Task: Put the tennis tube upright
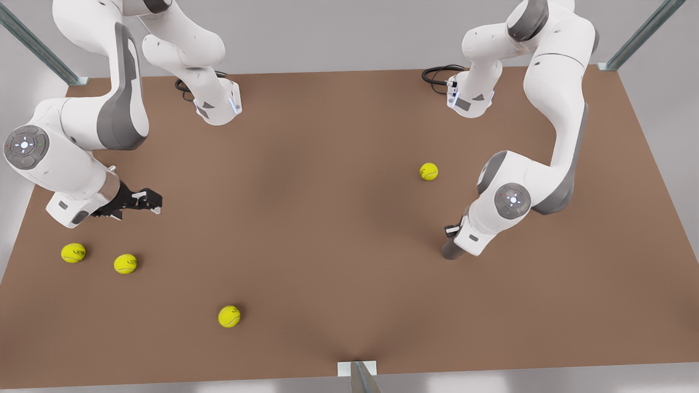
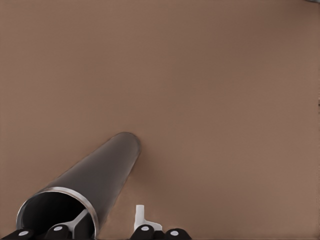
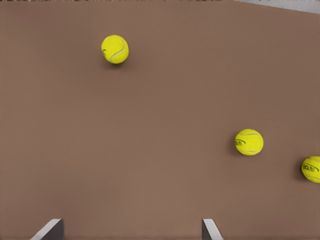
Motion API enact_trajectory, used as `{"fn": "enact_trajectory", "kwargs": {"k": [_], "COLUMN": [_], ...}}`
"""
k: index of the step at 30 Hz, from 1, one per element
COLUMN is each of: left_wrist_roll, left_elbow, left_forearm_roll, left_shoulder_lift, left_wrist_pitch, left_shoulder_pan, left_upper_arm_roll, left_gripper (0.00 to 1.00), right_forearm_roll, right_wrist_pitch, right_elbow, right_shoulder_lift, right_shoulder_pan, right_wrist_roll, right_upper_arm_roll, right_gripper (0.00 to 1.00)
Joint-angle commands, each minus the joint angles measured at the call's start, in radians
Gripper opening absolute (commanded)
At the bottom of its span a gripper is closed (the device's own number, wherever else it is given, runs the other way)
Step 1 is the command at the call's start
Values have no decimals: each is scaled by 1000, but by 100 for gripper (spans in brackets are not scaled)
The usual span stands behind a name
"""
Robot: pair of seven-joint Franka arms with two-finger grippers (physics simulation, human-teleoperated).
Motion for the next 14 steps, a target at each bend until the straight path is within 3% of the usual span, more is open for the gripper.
{"fn": "enact_trajectory", "kwargs": {"k": [1, 5, 7, 8, 9, 10, 11, 14], "left_wrist_roll": [-1, 33, 155, 369, 541, 541, 561, 558], "left_elbow": [5, 224, 272, 267, 200, -78, -212, -202], "left_forearm_roll": [3, 3, -20, -150, -291, -288, -287, -287], "left_shoulder_lift": [-4, -52, -136, -205, -318, -524, -602, -599], "left_wrist_pitch": [-18, -420, -546, -567, -559, -361, -260, -303], "left_shoulder_pan": [0, -52, -202, -291, -308, -284, -275, -291], "left_upper_arm_roll": [0, 0, 207, 424, 568, 546, 538, 534], "left_gripper": [100, 100, 100, 100, 100, 100, 100, 100], "right_forearm_roll": [0, 1, 1, 0, -2, -6, -9, -9], "right_wrist_pitch": [0, 9, 9, 9, 6, 2, 0, -29], "right_elbow": [0, 6, 11, 11, 11, 11, 12, 5], "right_shoulder_lift": [0, 2, 8, 8, 6, 6, 5, -8], "right_shoulder_pan": [-1, -7, -6, -3, -1, -1, -1, 1], "right_wrist_roll": [0, -26, -26, -25, -25, -25, -25, -21], "right_upper_arm_roll": [0, 1, 0, 0, 0, 0, 0, 3], "right_gripper": [100, 100, 100, 100, 100, 100, 100, 100]}}
